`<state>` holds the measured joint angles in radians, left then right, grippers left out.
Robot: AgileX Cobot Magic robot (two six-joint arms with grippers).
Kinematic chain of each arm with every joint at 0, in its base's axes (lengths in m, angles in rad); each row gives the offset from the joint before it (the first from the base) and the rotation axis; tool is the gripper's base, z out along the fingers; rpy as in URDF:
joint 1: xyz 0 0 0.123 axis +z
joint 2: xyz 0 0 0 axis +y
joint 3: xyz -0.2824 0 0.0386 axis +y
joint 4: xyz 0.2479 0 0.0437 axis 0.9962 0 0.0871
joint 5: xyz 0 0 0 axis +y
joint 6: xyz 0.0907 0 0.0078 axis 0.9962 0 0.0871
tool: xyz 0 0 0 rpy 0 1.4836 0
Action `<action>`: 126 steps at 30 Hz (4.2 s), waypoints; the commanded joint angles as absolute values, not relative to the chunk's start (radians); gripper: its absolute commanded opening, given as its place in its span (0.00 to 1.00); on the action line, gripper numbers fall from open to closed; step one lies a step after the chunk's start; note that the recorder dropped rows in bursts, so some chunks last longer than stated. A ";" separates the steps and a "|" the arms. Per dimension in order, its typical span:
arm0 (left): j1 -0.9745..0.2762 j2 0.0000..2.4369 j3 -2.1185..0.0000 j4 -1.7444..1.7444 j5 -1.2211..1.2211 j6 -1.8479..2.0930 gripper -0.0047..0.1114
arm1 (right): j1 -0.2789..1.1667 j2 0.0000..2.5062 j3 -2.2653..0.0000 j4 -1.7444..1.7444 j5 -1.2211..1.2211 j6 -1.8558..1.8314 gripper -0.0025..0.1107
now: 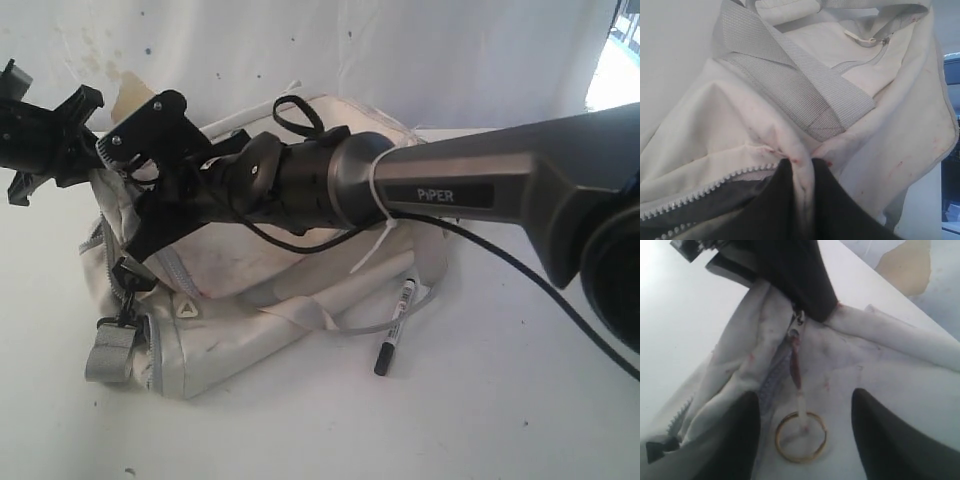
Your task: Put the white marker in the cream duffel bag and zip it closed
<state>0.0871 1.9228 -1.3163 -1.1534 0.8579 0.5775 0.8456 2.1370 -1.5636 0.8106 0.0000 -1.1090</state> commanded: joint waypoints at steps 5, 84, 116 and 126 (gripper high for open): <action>0.087 1.918 -1.317 -1.169 0.930 0.620 0.04 | 0.867 2.189 -1.586 0.815 -0.057 -1.121 0.45; 0.116 1.689 -1.317 -0.786 0.812 0.807 0.70 | 0.725 1.879 -1.604 0.037 0.917 -0.153 0.02; -0.217 1.614 -1.170 -0.686 0.930 1.573 0.58 | 0.725 1.879 -1.604 0.037 0.913 -0.153 0.02; -0.233 1.616 -1.104 -0.807 0.806 1.746 0.58 | 0.725 1.879 -1.604 0.051 0.917 -0.153 0.02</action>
<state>-0.2299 1.6242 -1.1227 -0.7605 0.8298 1.6942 0.7383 1.8906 -1.6052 0.0494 0.9159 -0.1563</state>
